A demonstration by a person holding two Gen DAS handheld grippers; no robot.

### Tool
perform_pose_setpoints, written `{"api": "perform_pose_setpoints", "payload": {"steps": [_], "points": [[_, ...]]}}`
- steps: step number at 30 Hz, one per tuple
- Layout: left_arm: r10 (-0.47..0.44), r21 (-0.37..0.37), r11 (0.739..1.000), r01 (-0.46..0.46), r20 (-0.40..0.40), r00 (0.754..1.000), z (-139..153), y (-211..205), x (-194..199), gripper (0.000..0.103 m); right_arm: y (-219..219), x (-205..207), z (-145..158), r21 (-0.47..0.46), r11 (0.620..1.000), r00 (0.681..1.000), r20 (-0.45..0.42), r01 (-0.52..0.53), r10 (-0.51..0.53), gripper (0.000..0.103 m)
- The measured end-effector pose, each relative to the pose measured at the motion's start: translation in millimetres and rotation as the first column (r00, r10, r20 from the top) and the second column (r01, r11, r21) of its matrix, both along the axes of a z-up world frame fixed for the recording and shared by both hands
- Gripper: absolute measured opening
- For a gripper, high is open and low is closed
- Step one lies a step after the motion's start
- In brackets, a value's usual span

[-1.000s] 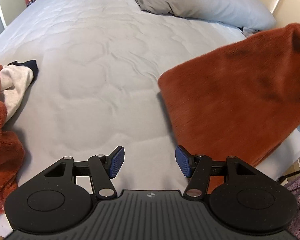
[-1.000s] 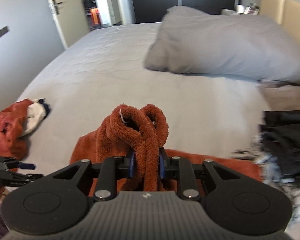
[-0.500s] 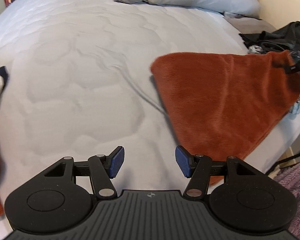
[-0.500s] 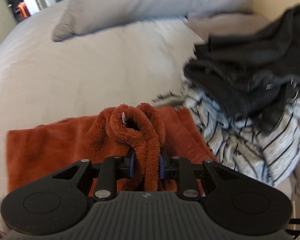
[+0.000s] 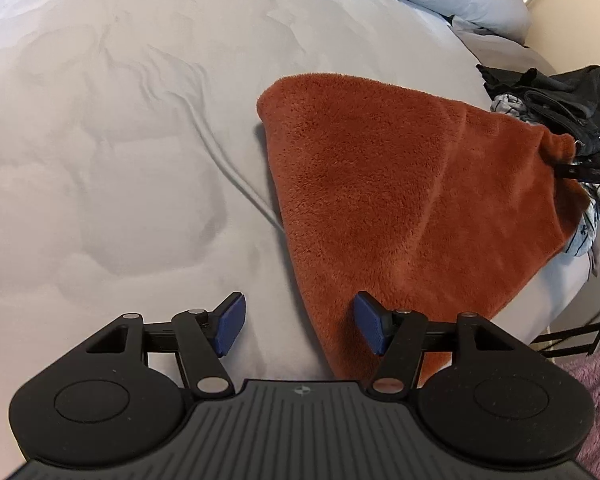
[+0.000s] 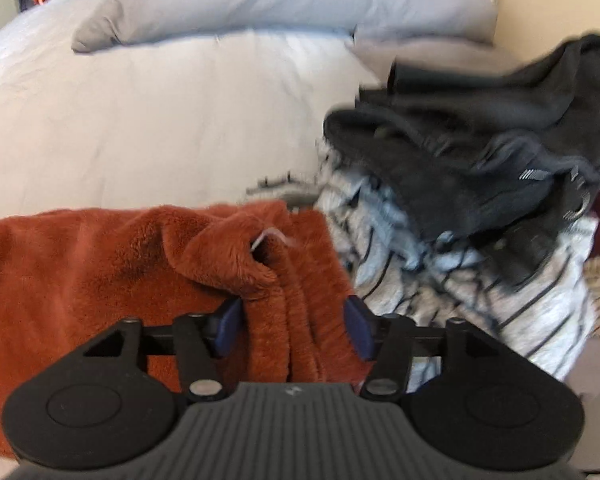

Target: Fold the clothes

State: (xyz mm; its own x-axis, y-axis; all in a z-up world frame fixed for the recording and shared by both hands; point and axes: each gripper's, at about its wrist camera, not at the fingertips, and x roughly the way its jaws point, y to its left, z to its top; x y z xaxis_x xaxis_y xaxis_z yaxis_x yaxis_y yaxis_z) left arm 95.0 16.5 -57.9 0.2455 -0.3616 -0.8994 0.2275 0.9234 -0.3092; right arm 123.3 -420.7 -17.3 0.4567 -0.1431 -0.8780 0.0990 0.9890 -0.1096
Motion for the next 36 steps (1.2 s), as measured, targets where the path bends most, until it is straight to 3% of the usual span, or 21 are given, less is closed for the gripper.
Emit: {"api": "perform_pose_setpoints", "payload": {"steps": [3,9,11,14,17,19,25,32,34,36], "points": [[0.003,-0.011,1.000,-0.003,-0.028,1.000,-9,-5,5,0.060,-10,-5,2,0.000,1.000,1.000,0.018,0.015,-0.015,0.071],[0.025,-0.039,0.999,-0.028,-0.077,0.997,-28,-7,11,0.060,-48,-9,-25,0.185,0.975,0.992,-0.036,0.125,-0.121,0.073],[0.035,-0.052,0.998,-0.040,-0.085,0.996,-32,-8,12,0.060,-59,-9,-34,0.235,0.958,0.986,-0.053,0.165,-0.157,0.079],[0.038,-0.061,0.997,-0.043,-0.082,0.996,-37,-9,11,0.060,-69,-9,-52,0.317,0.921,0.973,-0.108,0.227,-0.202,0.079],[0.042,-0.089,0.995,-0.050,-0.086,0.995,-39,-9,11,0.047,-72,-8,-65,0.357,0.898,0.965,-0.143,0.257,-0.220,0.080],[0.038,-0.119,0.992,-0.049,-0.096,0.995,-38,-9,11,0.032,-68,-7,-64,0.350,0.903,0.966,-0.145,0.252,-0.213,0.072],[0.020,-0.091,0.996,-0.025,-0.061,0.998,-26,-14,7,0.017,-46,-9,-48,0.276,0.942,0.979,-0.120,0.193,-0.166,0.048],[0.039,-0.117,0.992,-0.041,-0.017,0.999,-1,1,5,0.011,-23,-23,-13,0.259,0.950,0.984,-0.059,0.176,-0.167,0.038],[0.050,-0.098,0.994,-0.049,0.016,0.999,11,12,4,0.002,-20,-27,-3,0.275,0.946,0.985,-0.044,0.170,-0.164,0.037],[0.071,-0.052,0.996,-0.068,0.055,0.996,23,28,1,0.000,-10,-30,7,0.283,0.948,0.989,-0.028,0.148,-0.146,0.037]]}}
